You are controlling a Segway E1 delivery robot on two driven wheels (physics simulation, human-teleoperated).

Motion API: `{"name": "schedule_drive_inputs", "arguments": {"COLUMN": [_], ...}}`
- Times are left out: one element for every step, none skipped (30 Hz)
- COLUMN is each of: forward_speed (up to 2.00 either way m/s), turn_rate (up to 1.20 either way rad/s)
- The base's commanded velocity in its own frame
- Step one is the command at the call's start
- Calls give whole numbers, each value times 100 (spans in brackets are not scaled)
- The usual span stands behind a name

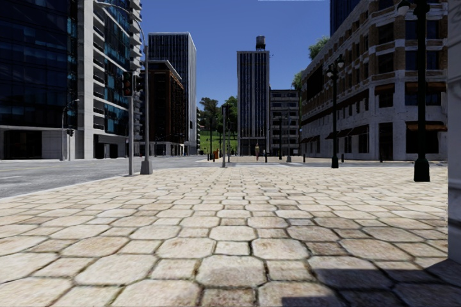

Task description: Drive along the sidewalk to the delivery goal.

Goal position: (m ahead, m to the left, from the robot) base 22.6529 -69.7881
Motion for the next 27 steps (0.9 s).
{"name": "schedule_drive_inputs", "arguments": {"forward_speed": [200, 200, 200, 200, 200, 200, 200, 200, 200, 200, 200, 200, 200, 200, 200, 200, 200, 200, 200, 200, 200, 200, 200, 200, 200, 200, 200], "turn_rate": [0, 0, 0, 0, 0, 0, 0, 0, 0, 0, 0, 0, -7, -26, -99, -114, -118, -75, -1, -1, -1, -1, -1, 0, 0, 0, -33]}}
